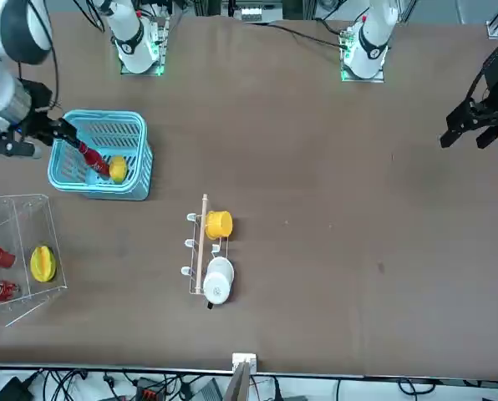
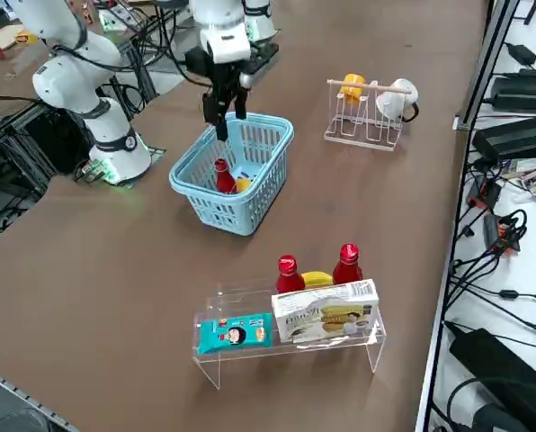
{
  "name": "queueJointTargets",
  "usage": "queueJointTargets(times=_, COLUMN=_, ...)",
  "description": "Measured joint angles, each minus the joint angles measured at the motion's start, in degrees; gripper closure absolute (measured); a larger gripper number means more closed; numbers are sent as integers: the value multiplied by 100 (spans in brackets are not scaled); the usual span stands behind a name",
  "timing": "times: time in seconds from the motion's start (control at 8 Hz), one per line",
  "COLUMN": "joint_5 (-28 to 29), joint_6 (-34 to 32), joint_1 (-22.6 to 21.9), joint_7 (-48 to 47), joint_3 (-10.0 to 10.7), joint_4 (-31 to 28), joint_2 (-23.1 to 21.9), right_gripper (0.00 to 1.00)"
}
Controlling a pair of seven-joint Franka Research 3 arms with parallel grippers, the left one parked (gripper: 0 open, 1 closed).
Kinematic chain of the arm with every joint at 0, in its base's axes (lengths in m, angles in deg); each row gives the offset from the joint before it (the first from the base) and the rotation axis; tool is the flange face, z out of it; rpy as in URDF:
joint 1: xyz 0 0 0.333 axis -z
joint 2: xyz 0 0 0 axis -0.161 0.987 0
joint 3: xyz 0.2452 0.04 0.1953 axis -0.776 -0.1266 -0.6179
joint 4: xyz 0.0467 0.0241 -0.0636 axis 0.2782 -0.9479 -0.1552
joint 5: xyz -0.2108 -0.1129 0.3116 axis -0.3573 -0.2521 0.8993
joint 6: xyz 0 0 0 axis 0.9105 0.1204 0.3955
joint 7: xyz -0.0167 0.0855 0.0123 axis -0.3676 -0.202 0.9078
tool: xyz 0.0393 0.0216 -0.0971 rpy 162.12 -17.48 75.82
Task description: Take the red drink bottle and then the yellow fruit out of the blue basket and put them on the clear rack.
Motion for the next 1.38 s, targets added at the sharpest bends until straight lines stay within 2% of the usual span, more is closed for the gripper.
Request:
queueJointTargets(times=0.12, joint_5=-10, joint_6=256, joint_1=144, joint_7=138, joint_3=37, joint_4=-390, joint_2=7, right_gripper=0)
queueJointTargets(times=0.62, joint_5=-10, joint_6=1223, joint_1=292, joint_7=217, joint_3=43, joint_4=-1125, joint_2=94, right_gripper=3)
queueJointTargets(times=0.75, joint_5=-10, joint_6=1270, joint_1=294, joint_7=218, joint_3=43, joint_4=-1159, joint_2=147, right_gripper=5)
queueJointTargets(times=1.0, joint_5=-10, joint_6=1291, joint_1=294, joint_7=219, joint_3=43, joint_4=-1161, joint_2=239, right_gripper=14)
queueJointTargets(times=1.25, joint_5=-10, joint_6=1306, joint_1=295, joint_7=221, joint_3=43, joint_4=-1161, joint_2=287, right_gripper=32)
queueJointTargets(times=1.38, joint_5=-10, joint_6=1307, joint_1=295, joint_7=221, joint_3=43, joint_4=-1161, joint_2=287, right_gripper=33)
